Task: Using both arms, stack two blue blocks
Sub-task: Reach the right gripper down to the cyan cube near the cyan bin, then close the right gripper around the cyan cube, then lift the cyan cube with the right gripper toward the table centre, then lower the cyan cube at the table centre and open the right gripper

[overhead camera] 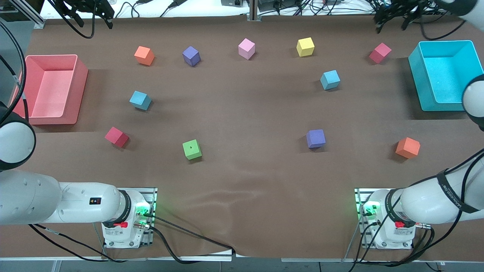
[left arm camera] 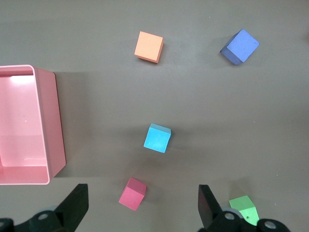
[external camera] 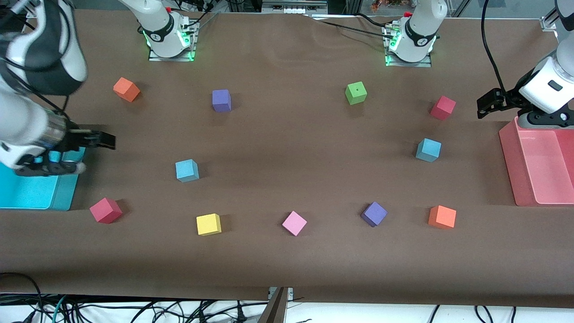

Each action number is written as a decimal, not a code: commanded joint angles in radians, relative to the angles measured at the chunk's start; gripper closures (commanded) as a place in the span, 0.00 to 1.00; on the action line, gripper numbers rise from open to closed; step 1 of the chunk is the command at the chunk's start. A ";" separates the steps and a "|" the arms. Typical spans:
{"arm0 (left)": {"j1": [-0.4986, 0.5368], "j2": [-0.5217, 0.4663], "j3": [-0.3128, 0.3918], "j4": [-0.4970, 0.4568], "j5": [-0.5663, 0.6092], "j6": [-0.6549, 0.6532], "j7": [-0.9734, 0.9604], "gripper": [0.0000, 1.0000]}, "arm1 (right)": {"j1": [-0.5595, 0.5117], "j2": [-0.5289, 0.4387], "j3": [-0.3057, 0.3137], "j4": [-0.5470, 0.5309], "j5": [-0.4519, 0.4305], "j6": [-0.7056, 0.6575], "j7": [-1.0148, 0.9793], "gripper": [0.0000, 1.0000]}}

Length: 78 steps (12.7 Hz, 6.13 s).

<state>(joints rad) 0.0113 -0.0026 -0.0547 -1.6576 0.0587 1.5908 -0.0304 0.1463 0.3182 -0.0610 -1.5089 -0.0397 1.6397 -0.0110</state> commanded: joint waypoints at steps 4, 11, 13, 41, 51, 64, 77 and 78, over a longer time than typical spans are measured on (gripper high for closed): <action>-0.004 -0.014 0.004 -0.005 -0.019 -0.011 -0.006 0.00 | 0.099 0.140 0.000 0.001 0.018 0.121 -0.009 0.00; -0.005 -0.014 0.004 -0.005 -0.019 -0.018 -0.008 0.00 | 0.118 0.255 0.047 -0.082 0.027 0.325 -0.029 0.00; -0.004 -0.014 0.006 -0.005 -0.020 -0.018 -0.006 0.00 | 0.118 0.271 0.047 -0.106 0.066 0.374 -0.058 0.00; -0.004 -0.014 0.006 -0.005 -0.019 -0.018 -0.006 0.00 | 0.118 0.283 0.049 -0.267 0.078 0.532 -0.067 0.00; -0.004 -0.013 0.007 -0.005 -0.020 -0.018 -0.005 0.00 | 0.186 0.286 0.084 -0.142 0.110 0.522 0.064 0.70; -0.002 -0.013 0.009 -0.005 -0.020 -0.020 -0.003 0.00 | 0.621 0.518 0.084 0.210 0.107 0.537 0.814 0.69; -0.001 -0.013 0.009 -0.005 -0.020 -0.040 0.000 0.00 | 0.687 0.556 0.073 0.243 0.096 0.557 0.843 0.00; -0.001 -0.013 0.009 -0.005 -0.020 -0.040 0.001 0.00 | 0.678 0.546 0.069 0.274 0.098 0.481 0.762 0.00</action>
<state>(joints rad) 0.0117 -0.0027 -0.0514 -1.6577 0.0587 1.5635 -0.0314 0.8367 0.8826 0.0135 -1.2886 0.0598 2.2266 0.8429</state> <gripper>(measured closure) 0.000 0.000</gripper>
